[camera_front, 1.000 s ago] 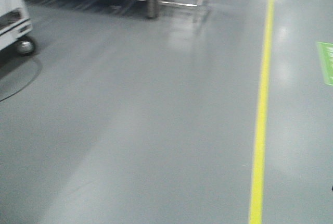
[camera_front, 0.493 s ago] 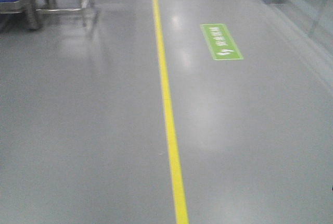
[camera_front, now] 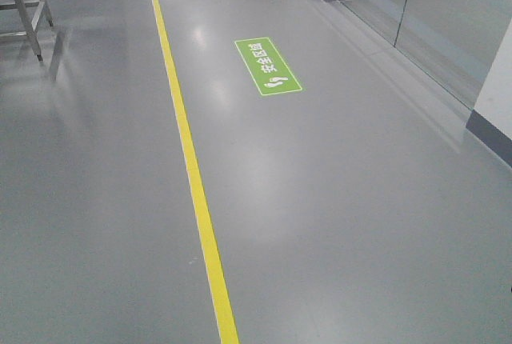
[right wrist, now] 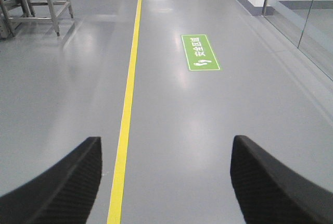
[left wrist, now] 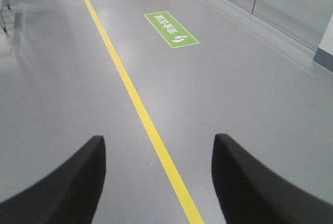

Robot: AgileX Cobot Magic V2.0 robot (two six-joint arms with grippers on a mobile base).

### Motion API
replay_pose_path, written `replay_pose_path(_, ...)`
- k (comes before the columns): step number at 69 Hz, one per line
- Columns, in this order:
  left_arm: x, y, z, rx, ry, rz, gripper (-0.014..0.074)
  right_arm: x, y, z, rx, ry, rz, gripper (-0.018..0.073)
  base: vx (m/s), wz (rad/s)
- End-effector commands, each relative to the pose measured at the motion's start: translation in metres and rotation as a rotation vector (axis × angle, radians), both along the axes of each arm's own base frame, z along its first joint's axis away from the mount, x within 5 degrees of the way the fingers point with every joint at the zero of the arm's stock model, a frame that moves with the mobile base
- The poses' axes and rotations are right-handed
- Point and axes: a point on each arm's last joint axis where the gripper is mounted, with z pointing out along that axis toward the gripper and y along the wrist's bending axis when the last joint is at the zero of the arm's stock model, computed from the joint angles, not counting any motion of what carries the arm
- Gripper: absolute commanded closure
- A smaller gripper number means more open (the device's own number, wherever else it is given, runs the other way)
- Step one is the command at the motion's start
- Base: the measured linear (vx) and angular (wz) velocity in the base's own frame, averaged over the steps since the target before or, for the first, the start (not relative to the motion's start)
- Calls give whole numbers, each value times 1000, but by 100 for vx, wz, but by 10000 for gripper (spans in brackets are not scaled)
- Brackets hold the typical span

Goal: Move and align brake pads A on conveyor
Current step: 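Drive along the yellow floor line past the green floor sign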

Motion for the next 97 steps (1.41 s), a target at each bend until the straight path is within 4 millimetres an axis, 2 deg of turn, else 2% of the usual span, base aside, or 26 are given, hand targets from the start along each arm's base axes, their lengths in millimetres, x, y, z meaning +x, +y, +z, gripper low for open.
replay_pose_path(1, 3, 0, 13, -15, -81, -3, 157, 2, 0, 14, -2, -86, -2, 54, 30, 2)
replay_pose_path(52, 3, 0, 13, -15, -81, -3, 157, 2, 0, 14, -2, -86, -2, 54, 48, 35)
replay_pose_path(97, 3, 0, 13, -15, -81, -3, 157, 2, 0, 14, -2, -85, -2, 54, 67, -6)
